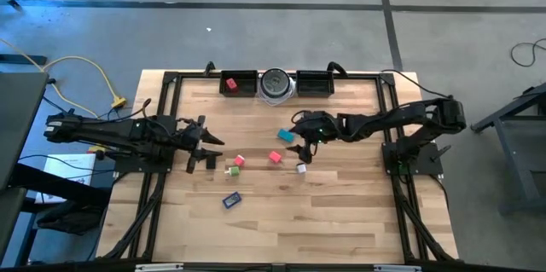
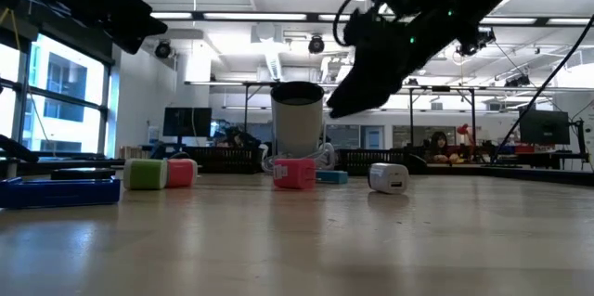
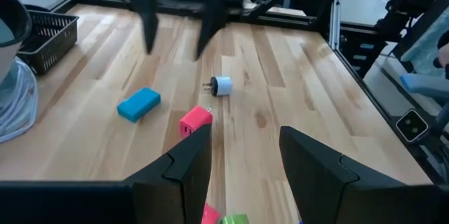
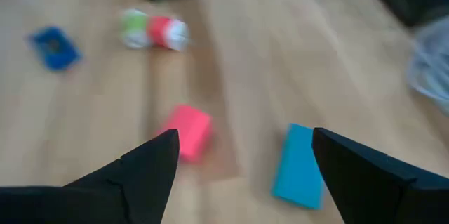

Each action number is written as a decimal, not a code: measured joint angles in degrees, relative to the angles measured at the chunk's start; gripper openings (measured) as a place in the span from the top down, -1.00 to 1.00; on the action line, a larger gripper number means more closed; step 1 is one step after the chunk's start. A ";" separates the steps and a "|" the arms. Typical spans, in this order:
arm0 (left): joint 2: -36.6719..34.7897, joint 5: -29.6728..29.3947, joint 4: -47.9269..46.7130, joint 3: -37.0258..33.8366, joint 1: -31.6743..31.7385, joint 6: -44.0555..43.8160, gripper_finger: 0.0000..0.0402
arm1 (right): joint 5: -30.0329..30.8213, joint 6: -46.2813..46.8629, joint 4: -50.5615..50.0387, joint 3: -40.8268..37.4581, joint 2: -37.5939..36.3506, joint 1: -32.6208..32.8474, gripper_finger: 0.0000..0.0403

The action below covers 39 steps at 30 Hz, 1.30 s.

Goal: Pick & Place Office items
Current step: Put the light blue digital clock into the right black basket

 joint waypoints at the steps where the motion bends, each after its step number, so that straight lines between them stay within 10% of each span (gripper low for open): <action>1: 0.07 0.00 0.01 0.00 0.04 0.00 0.19 | 0.79 -0.24 0.09 0.00 0.44 -0.32 -0.56; 39: 6.04 -7.82 2.53 0.04 0.63 2.81 0.19 | 1.64 -1.70 0.26 2.47 9.26 -4.84 -0.56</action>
